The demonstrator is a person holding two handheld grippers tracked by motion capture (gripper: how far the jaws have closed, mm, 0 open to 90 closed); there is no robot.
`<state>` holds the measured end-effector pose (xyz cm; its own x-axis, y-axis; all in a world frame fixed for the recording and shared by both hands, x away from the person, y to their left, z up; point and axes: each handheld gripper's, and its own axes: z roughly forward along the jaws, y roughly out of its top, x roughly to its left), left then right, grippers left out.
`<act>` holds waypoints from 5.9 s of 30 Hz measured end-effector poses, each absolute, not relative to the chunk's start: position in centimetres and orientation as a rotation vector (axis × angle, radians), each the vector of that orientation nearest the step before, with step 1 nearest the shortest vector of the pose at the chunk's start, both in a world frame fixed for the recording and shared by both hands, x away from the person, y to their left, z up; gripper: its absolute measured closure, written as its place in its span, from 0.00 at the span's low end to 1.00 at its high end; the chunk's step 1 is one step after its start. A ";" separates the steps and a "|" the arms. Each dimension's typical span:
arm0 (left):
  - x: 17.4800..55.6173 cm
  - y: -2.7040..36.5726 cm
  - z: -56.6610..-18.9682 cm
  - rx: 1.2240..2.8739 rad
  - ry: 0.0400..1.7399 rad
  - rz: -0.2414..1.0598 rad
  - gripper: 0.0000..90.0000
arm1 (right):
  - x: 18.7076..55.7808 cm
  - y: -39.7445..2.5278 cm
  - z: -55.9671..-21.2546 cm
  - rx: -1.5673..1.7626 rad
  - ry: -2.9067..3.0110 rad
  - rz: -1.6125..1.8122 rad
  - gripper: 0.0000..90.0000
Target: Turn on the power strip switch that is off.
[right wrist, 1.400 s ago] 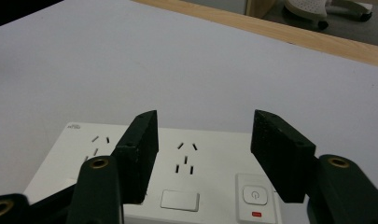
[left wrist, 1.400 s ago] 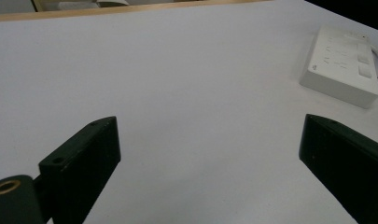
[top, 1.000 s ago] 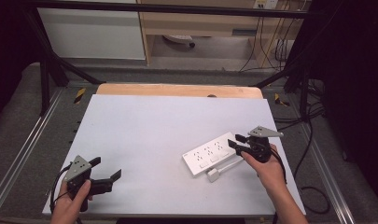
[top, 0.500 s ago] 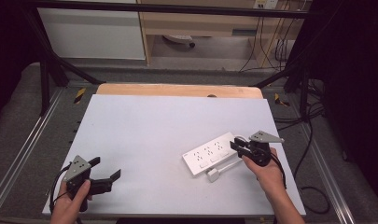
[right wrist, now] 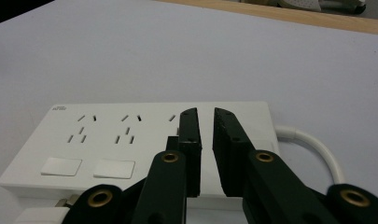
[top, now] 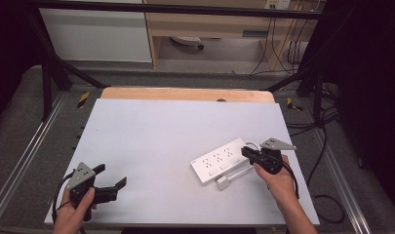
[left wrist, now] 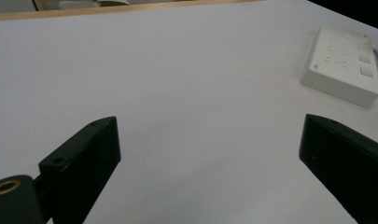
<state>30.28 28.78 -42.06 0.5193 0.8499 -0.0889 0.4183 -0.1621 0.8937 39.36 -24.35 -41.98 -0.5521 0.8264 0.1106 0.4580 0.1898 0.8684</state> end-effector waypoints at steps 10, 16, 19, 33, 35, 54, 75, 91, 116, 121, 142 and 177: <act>30.3 28.8 -42.0 1.777 1.063 0.551 0.06 | 40.1 -24.2 -42.8 1.238 2.100 1.310 0.96; 30.3 28.8 -42.1 1.778 1.063 0.550 0.06 | 40.1 -23.8 -43.2 1.242 2.121 1.292 0.98; 30.3 28.8 -42.0 1.779 1.062 0.549 0.06 | 40.1 -23.5 -43.4 1.233 2.139 1.284 1.00; 30.3 28.7 -42.1 1.781 1.061 0.550 0.06 | 40.1 -23.3 -44.1 1.244 2.166 1.285 1.00; 30.3 28.7 -42.0 1.781 1.060 0.550 0.06 | 40.1 -23.3 -44.2 1.246 2.169 1.286 1.00; 30.3 28.7 -42.1 1.782 1.060 0.550 0.06 | 40.0 -23.2 -44.5 1.241 2.183 1.290 1.00; 30.3 28.7 -42.1 1.788 1.060 0.548 0.06 | 40.1 -23.3 -44.8 1.247 2.200 1.341 1.00; 30.3 28.7 -42.1 1.793 1.061 0.552 0.06 | 40.1 -23.3 -44.9 1.291 2.180 1.364 1.00; 30.3 28.7 -42.1 1.792 1.059 0.550 0.06 | 40.1 -23.3 -45.0 1.268 2.189 1.346 1.00; 30.3 28.7 -42.1 1.790 1.058 0.551 0.06 | 40.1 -23.3 -45.0 1.268 2.187 1.347 1.00; 30.3 28.7 -42.1 1.795 1.057 0.559 0.06 | 40.1 -23.4 -44.7 1.273 2.162 1.375 1.00; 30.3 28.7 -42.1 1.800 1.052 0.553 0.06 | 39.6 -23.1 -43.8 1.210 2.107 1.443 0.88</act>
<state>30.28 28.66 -42.11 0.5288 0.8455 -0.0742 0.4186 -0.1838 0.8894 39.65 -23.15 -43.75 -0.5934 0.7809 0.1952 0.4642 0.1339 0.8756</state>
